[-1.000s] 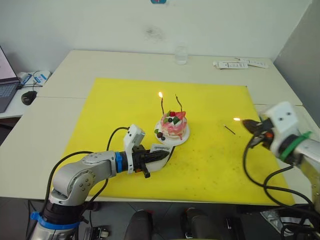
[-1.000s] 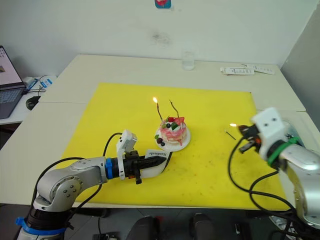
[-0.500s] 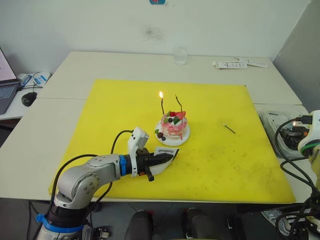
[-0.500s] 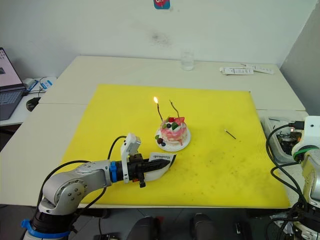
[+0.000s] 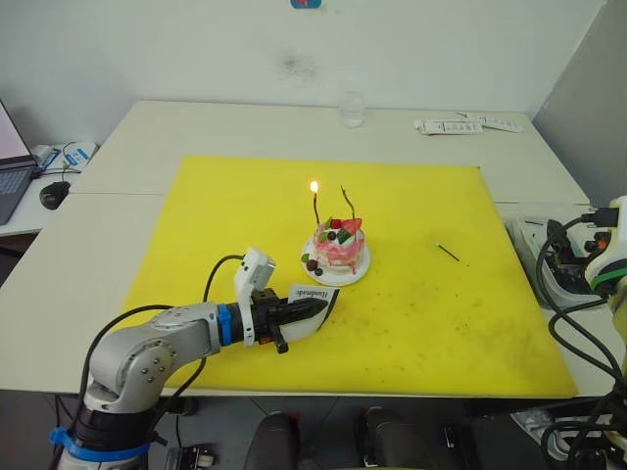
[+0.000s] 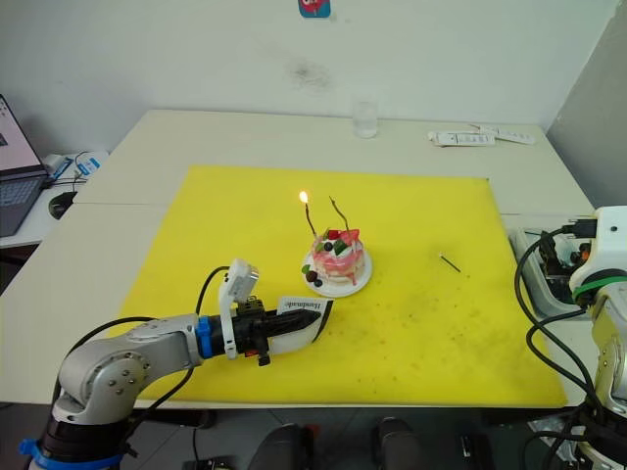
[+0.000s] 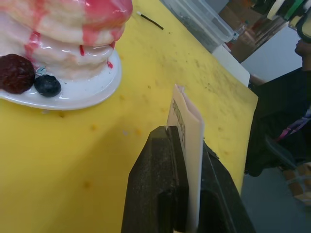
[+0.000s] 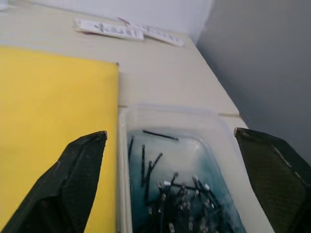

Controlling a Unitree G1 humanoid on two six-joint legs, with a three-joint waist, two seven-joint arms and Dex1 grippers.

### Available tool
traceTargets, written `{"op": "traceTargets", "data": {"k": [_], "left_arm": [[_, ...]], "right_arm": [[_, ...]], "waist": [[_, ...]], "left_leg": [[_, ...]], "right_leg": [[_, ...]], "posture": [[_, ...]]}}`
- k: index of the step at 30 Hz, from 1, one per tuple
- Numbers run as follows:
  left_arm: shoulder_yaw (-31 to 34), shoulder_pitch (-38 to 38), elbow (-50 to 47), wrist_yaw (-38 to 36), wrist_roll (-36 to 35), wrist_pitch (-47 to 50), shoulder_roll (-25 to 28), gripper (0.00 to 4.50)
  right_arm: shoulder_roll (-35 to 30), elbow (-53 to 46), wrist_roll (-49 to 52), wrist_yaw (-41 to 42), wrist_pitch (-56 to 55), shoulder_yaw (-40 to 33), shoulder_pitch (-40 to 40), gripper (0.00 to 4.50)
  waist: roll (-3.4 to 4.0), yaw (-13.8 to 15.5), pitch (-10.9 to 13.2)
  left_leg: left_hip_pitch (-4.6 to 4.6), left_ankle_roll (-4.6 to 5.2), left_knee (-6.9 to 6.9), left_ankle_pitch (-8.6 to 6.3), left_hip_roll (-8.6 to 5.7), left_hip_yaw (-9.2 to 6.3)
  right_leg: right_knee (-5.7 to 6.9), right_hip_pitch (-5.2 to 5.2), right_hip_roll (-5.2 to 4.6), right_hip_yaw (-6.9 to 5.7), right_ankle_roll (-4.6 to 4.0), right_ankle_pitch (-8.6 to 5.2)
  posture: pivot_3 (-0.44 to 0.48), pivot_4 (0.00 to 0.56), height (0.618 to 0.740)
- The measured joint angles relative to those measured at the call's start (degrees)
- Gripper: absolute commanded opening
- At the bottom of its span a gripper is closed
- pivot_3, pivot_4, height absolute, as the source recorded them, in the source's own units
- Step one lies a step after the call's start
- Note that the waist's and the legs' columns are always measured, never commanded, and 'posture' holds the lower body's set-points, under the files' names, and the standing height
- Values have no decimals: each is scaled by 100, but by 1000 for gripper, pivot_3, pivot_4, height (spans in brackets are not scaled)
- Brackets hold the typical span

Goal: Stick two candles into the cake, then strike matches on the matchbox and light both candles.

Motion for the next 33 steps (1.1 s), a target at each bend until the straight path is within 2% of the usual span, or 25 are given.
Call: {"op": "traceTargets", "data": {"k": [4, 9, 13, 18, 24, 30, 33], "left_arm": [[500, -451, 301, 175, -1300, 829, 204, 0], [698, -728, 590, 603, -2332, 1247, 327, 0], [619, -760, 618, 1034, -2464, 1200, 201, 0], [387, -767, 486, 1352, -2550, 1077, -34, 0], [277, -732, 358, 1465, -2582, 958, -32, 0], [254, -608, 233, 1569, -2681, 823, -24, 0], [229, -564, 219, 1632, -2698, 790, -20, 0]], "right_arm": [[-404, -313, 57, 562, -458, 462, 205, 4477], [-713, -364, 118, 1124, -849, 1092, 450, 4477], [-772, 9, 34, 1388, -1224, 1628, 432, 4477], [-654, 1261, -206, 1615, -2012, 2361, 66, 4477], [-422, 2553, -239, 1896, -2454, 2709, -598, 4477], [-39, 3212, -228, 1780, -2547, 2760, -960, 4477], [69, 3325, -204, 1683, -2393, 2743, -1045, 3855]], "waist": [[0, -2, 3], [-2, -2, 4], [-3, 5, 4], [-3, 5, 4], [-3, -2, 4], [-2, 5, 4], [-2, 4, 4]], "left_leg": [[1, 0, 3, 0, -1, -2], [-2, 0, 2, 0, -2, 1], [-1, 0, 3, 0, -3, -1], [0, 0, 6, 0, -6, 2], [0, 0, 4, 0, -6, 0], [0, -1, 5, 0, -3, 0], [1, -1, 7, 1, -2, 1]], "right_leg": [[2, 1, 0, -2, 0, 0], [-3, 1, -3, 0, 1, 0], [-2, 2, -2, -1, 0, 0], [1, 2, -2, 4, 0, 2], [0, 1, 7, 1, -1, 1], [1, 1, 6, 2, -2, 1], [4, 3, 3, 3, -1, 2]], "posture": [[0, 150, 740], [0, 150, 740], [0, 150, 740], [0, 150, 740], [0, 150, 740], [0, 150, 740], [0, 150, 740]]}}
